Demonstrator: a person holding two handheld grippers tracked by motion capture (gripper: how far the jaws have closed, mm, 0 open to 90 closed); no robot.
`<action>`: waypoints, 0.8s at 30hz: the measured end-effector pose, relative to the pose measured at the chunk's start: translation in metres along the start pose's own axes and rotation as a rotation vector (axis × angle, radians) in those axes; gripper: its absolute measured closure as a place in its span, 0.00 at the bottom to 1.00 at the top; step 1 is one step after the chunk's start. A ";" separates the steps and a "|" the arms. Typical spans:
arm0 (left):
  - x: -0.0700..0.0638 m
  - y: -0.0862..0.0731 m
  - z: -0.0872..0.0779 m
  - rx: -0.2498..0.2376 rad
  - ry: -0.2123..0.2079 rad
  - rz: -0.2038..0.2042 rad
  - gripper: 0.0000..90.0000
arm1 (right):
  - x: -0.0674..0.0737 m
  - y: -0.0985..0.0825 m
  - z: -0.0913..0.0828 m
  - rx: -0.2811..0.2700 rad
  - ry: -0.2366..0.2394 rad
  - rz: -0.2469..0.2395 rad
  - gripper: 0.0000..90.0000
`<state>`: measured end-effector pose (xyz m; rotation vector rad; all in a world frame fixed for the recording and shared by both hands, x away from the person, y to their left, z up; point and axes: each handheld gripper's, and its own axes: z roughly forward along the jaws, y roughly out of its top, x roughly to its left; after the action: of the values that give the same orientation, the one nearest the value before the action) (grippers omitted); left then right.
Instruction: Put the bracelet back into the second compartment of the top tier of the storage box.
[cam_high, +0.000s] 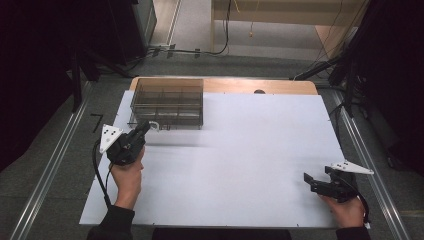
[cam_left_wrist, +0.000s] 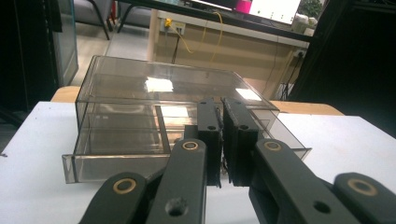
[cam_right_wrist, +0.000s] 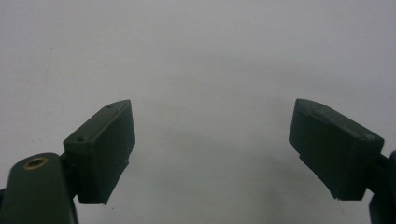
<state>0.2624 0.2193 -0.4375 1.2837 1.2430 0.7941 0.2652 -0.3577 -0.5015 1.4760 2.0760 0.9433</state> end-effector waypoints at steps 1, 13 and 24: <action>0.000 0.000 0.000 0.000 -0.002 0.000 0.97 | 0.000 0.000 0.000 0.000 0.000 0.000 0.15; -0.002 0.006 0.006 -0.014 -0.009 0.000 0.97 | 0.001 0.000 0.001 0.007 0.001 0.000 0.15; -0.002 0.009 0.012 -0.022 -0.010 -0.006 0.97 | 0.001 0.000 0.002 0.012 -0.001 -0.002 0.15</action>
<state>0.2751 0.2164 -0.4306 1.2640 1.2260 0.7940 0.2662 -0.3565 -0.5032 1.4801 2.0851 0.9307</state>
